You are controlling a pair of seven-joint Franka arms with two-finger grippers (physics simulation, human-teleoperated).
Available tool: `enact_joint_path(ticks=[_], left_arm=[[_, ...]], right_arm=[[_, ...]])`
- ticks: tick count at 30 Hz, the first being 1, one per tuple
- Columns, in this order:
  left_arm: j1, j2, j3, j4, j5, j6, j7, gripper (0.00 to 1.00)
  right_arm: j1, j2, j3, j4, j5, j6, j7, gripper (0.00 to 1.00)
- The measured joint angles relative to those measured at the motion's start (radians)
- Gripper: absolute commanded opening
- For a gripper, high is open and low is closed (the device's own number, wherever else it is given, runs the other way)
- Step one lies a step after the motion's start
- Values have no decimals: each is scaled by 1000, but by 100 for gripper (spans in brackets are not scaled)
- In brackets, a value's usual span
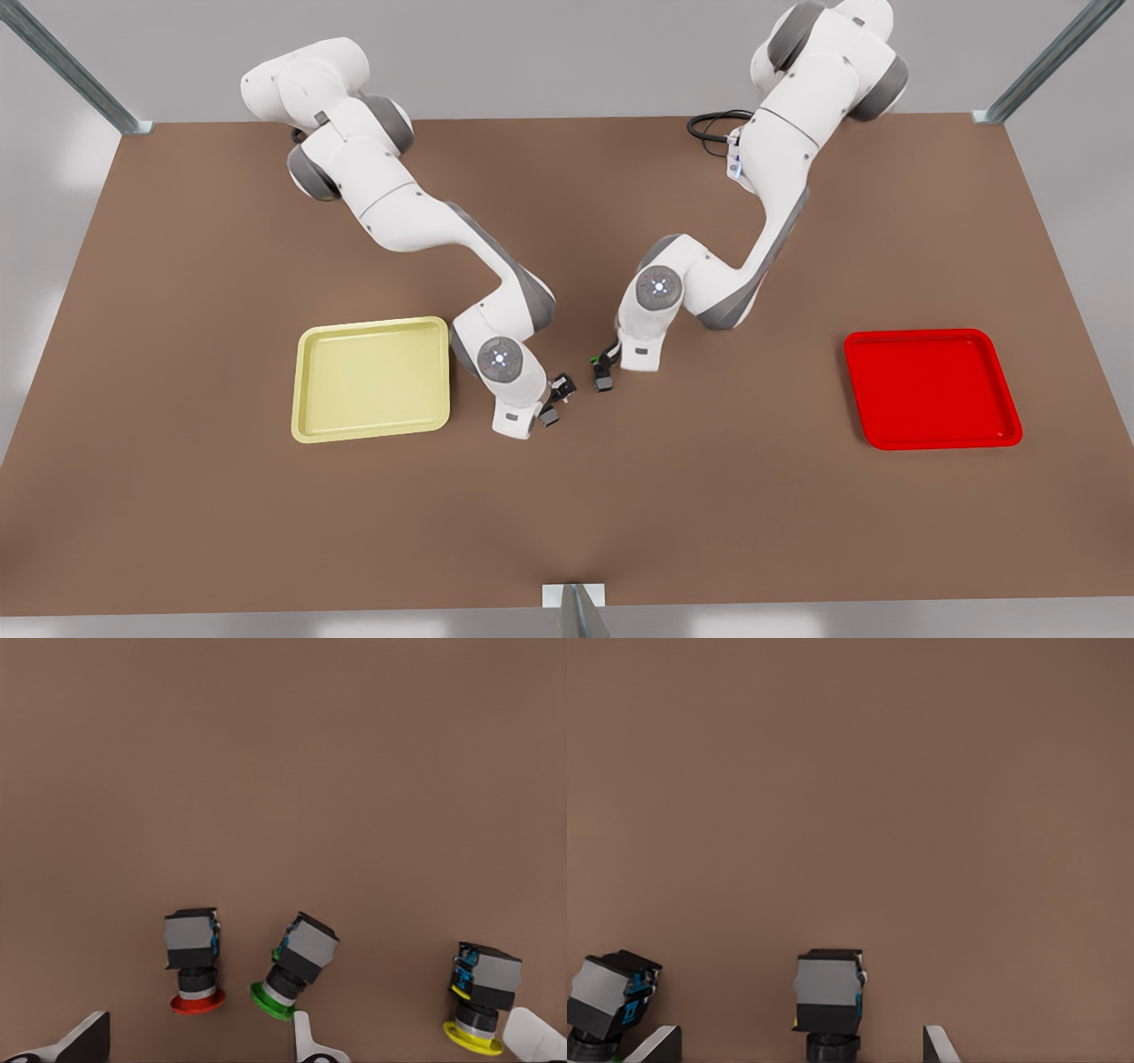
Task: Place the switches on the corresponding trays according to their colors
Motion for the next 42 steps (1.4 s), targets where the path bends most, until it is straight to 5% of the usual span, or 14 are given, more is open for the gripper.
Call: enact_joint_path(ticks=[18, 26, 29, 30, 36, 42], left_arm=[[-43, 72, 74, -141, -4, 209, 31, 99], [-61, 93, 74, -144, 0, 208, -72, 91], [-62, 95, 76, -146, 3, 235, -69, 91], [-64, 97, 77, -141, 5, 249, -69, 91], [-63, 103, 110, -113, 12, 232, -64, 84], [-68, 105, 116, -118, 26, 221, -71, 74]], right_arm=[[-2, 100, 18, 19, 8, 68, 2, 100], [-2, 114, 17, 21, 8, 71, 3, 100], [-1, 122, 17, 53, 8, 50, 2, 67], [-2, 124, 17, 53, 8, 49, 2, 63], [-2, 125, 17, 55, 8, 44, 2, 64], [-2, 132, 18, 63, 8, 35, 2, 51]])
